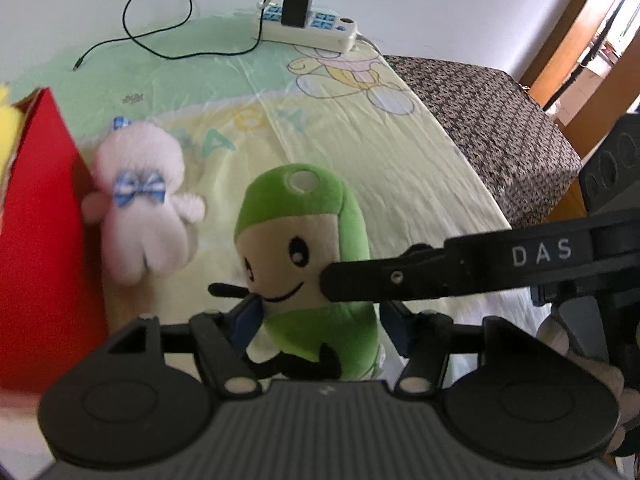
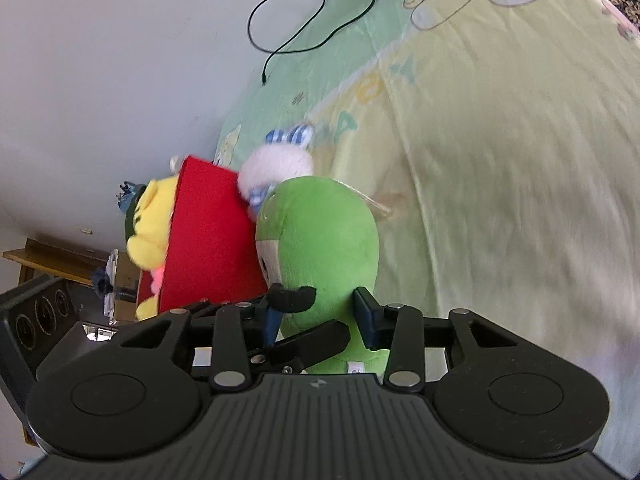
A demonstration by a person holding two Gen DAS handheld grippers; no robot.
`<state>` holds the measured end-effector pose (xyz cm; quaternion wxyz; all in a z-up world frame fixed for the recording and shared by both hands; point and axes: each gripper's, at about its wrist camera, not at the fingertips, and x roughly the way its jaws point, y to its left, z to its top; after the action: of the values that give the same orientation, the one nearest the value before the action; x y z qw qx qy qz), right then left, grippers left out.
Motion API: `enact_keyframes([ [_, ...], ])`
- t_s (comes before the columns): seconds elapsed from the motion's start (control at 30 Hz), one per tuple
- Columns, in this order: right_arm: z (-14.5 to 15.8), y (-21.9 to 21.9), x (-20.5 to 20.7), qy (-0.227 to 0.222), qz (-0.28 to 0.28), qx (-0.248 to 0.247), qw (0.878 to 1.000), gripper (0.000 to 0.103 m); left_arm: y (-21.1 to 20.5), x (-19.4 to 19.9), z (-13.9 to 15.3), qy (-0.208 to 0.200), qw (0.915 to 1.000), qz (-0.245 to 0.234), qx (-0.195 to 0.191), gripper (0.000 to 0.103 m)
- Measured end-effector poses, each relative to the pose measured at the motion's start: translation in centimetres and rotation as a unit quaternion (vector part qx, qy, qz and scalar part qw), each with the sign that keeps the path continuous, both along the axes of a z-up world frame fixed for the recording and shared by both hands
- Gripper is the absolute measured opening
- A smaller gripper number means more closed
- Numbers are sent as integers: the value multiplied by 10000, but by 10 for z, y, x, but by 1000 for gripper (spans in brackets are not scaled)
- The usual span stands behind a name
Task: Organize objects
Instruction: 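Grasp the green plush with the right tool and lift it, then carry the green plush with the right tool over the red box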
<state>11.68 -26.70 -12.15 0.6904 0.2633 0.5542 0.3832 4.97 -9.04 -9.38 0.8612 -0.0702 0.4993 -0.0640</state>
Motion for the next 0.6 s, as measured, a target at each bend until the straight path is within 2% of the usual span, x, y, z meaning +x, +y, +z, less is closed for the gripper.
enact_keyframes([
  [0.1, 6, 4, -15, -25, 67, 76, 9999, 41, 3, -20, 6, -88, 9999, -22, 42, 62],
  [0.3, 29, 23, -46, -178, 233, 359, 9989, 41, 15, -60, 30, -535, 9981, -3, 311, 62],
  [0.6, 85, 67, -82, -898, 173, 546, 9943, 41, 61, -103, 79, -1311, 9905, -5, 422, 62],
])
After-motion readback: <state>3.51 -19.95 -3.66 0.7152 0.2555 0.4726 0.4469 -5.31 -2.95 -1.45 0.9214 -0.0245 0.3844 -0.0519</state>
